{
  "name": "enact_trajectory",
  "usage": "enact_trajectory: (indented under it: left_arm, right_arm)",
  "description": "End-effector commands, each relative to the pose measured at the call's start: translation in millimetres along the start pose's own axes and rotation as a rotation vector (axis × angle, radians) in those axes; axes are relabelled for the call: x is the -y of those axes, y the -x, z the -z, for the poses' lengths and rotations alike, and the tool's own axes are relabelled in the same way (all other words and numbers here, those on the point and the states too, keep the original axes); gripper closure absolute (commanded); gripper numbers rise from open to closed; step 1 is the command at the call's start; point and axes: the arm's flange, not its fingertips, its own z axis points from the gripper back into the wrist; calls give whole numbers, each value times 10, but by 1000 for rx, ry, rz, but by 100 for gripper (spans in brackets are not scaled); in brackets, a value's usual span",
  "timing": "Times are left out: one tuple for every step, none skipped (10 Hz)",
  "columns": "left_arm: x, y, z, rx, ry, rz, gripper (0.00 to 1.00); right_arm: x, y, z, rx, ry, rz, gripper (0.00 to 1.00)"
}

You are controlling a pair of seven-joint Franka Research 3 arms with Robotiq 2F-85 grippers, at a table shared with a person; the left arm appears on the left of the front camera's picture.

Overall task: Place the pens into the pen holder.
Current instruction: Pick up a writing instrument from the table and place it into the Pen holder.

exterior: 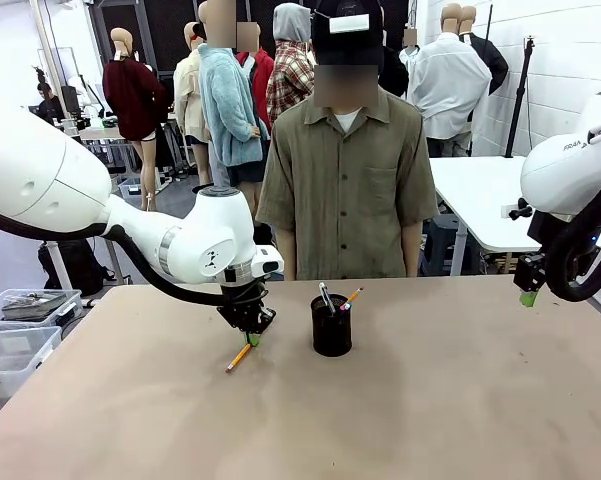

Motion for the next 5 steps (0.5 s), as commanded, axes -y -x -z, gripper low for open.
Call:
enact_trajectory:
  left_arm:
    - [-117, 89, -156, 45, 76, 69, 100]
    - [-225, 192, -280, 118, 146, 108, 100]
    - [-345, 304, -400, 200, 238, 170, 100]
    - [-490, 394, -482, 263, 284, 174, 100]
    - [-598, 450, -527, 325, 319, 186, 100]
  right_arm:
    - [-2, 37, 29, 1, 39, -10, 28]
    - [-2, 37, 29, 1, 39, -10, 28]
    - [-2, 37, 29, 1, 39, -10, 28]
    - [-2, 37, 29, 1, 39, -10, 28]
    - [-2, 37, 29, 1, 39, -10, 28]
